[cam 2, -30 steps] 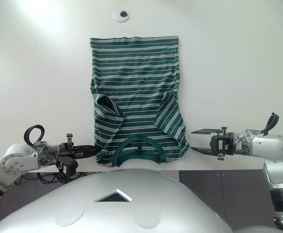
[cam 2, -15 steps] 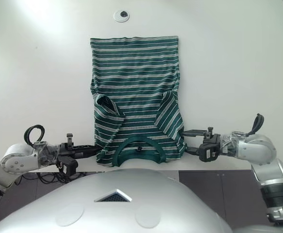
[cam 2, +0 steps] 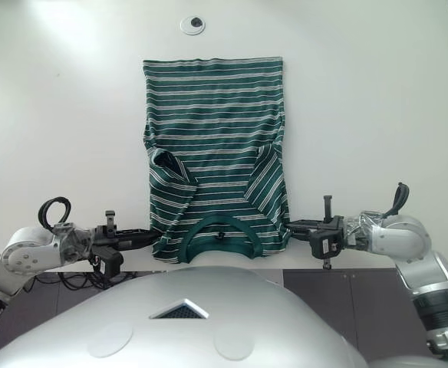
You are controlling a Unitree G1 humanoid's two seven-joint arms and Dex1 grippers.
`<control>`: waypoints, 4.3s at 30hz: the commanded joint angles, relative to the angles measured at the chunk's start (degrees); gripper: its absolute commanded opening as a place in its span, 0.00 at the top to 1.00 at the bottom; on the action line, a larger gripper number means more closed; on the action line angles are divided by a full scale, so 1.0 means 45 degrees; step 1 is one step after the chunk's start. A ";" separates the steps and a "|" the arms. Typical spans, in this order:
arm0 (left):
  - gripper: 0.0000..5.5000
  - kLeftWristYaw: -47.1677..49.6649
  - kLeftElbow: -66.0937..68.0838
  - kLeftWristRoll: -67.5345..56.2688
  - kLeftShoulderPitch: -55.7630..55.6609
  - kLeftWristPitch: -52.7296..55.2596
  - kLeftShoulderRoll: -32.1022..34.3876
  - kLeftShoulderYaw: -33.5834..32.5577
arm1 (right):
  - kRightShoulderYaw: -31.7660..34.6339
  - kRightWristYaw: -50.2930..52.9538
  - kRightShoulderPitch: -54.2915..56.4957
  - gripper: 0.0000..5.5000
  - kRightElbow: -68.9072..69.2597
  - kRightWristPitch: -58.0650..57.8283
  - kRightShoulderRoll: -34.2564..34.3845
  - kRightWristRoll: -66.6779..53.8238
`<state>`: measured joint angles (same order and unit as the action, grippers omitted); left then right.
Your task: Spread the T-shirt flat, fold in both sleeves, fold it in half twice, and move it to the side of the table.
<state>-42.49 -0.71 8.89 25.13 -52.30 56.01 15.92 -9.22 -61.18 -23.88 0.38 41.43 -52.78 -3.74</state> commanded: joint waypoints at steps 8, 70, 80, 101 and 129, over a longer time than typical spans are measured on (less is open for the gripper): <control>1.00 -0.6076 -0.4303 -1.2233 0.3515 0.6706 0.4565 -0.0655 | 0.1187 -0.3771 -0.1753 0.99 0.3035 -0.6589 -0.2674 -0.7495; 0.66 -0.2597 0.3322 -0.7193 -0.8091 1.3400 -0.5335 -0.4983 | 0.1904 0.2624 1.1661 0.73 -0.8599 -0.7797 0.7290 -0.1701; 0.66 -0.5409 0.1683 -0.3586 -0.5170 0.8220 -0.3947 -0.2190 | -0.0446 0.2054 0.9700 0.73 -0.7718 -0.3752 0.5665 0.2001; 0.66 1.3314 0.5806 1.6700 -1.4632 0.2613 -0.0500 0.5061 | -0.2568 0.1780 0.6792 0.73 0.2446 -0.8361 0.6809 -0.0849; 0.66 0.4249 0.4491 0.4152 -0.7859 0.1096 -0.1649 0.4424 | -0.1877 0.5467 0.6234 0.73 -0.0153 -0.7651 0.5314 0.3736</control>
<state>-19.94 17.63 24.70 -12.33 -49.82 48.61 35.02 -17.98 -37.27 3.17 0.90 6.88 -27.78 11.66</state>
